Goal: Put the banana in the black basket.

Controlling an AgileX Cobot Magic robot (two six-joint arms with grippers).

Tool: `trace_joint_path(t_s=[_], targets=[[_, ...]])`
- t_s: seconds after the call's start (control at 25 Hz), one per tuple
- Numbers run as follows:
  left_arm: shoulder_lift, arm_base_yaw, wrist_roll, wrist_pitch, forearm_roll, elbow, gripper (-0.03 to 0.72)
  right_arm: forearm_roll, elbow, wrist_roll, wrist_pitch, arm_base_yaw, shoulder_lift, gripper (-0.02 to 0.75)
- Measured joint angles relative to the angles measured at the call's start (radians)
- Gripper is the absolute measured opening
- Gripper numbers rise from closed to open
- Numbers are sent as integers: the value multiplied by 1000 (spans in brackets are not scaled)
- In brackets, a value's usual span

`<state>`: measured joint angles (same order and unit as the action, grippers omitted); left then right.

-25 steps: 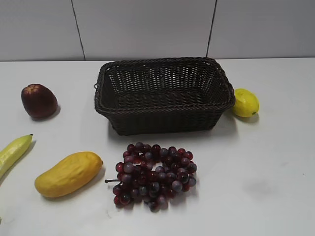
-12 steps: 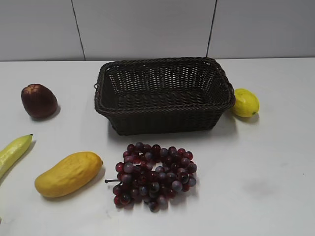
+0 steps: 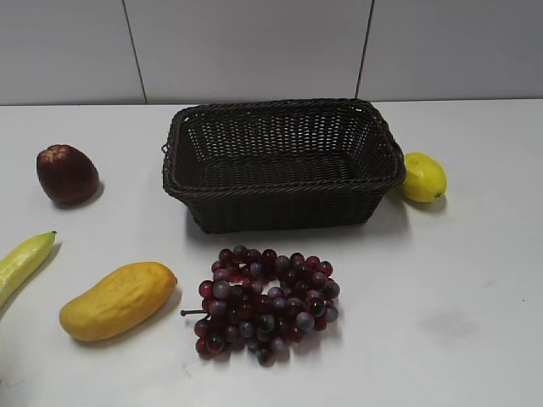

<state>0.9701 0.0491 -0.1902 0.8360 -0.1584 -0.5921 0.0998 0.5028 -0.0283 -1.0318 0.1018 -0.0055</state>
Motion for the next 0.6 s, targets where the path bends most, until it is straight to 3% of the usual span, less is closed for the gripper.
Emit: trace_joint_path(t_s=[0.16,0.4,0.6], targets=[[156,0,-25,-66,-4,-15,527,0,0,0,0,0,0,519],[325,-1,-109,-165,-59,-77,655,0,0,0,0,0,0,519],[441,-9,-155,-191,-62,-126,672,0,0,0,0,0,0,519]])
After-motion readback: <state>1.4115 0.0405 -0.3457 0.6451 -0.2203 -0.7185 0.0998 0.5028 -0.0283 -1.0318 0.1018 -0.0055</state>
